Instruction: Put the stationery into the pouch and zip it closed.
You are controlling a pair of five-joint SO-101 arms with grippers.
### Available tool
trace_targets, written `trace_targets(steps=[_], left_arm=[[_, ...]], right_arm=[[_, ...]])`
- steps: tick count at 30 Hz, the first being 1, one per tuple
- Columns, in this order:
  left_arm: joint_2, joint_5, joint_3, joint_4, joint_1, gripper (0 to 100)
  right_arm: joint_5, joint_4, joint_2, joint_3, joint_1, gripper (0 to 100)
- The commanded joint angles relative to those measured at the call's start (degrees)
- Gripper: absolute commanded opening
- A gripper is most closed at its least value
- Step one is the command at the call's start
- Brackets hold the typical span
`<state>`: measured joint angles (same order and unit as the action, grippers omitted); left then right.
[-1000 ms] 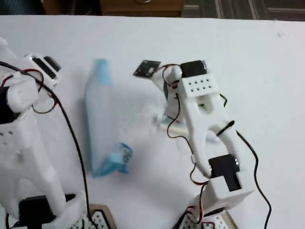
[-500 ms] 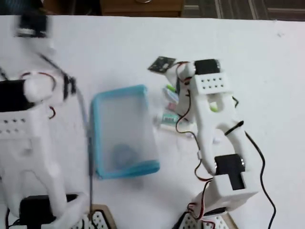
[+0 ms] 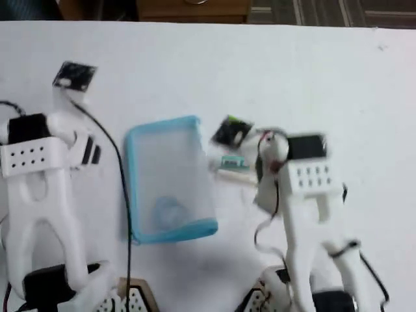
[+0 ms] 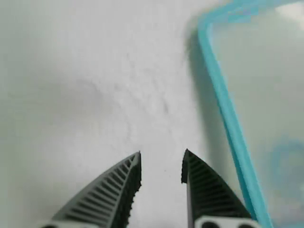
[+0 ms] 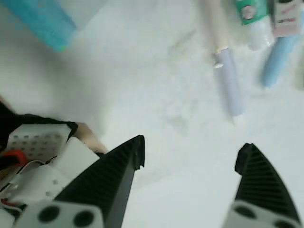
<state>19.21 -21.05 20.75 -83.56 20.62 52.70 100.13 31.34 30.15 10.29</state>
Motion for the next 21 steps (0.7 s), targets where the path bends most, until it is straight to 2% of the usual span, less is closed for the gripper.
trace_targets(steps=[1, 6, 8, 12, 15, 21], left_arm=[[1.36, 2.73, 9.23, 10.20, 2.95, 16], [1.36, 10.55, 19.34, 16.53, -0.04, 16], [1.36, 12.57, 20.31, 16.79, -2.15, 16], [1.36, 13.54, 20.48, 16.53, -6.29, 16], [1.19, 13.54, 22.51, 18.55, -8.57, 16], [1.01, 13.63, 30.68, 24.70, -9.45, 16]], right_arm=[[-2.46, -2.33, 5.67, 8.79, 5.23, 30.5], [-20.48, -20.35, 1.19, 16.88, 13.93, 29.0], [-25.05, -25.63, -2.68, 16.97, 15.87, 21.6], [-26.02, -35.91, -10.15, 16.88, 15.69, 1.1], [-26.37, -40.40, -14.73, 16.79, 14.99, 4.5], [-26.37, -44.35, -18.42, 16.70, 19.47, 1.7]])
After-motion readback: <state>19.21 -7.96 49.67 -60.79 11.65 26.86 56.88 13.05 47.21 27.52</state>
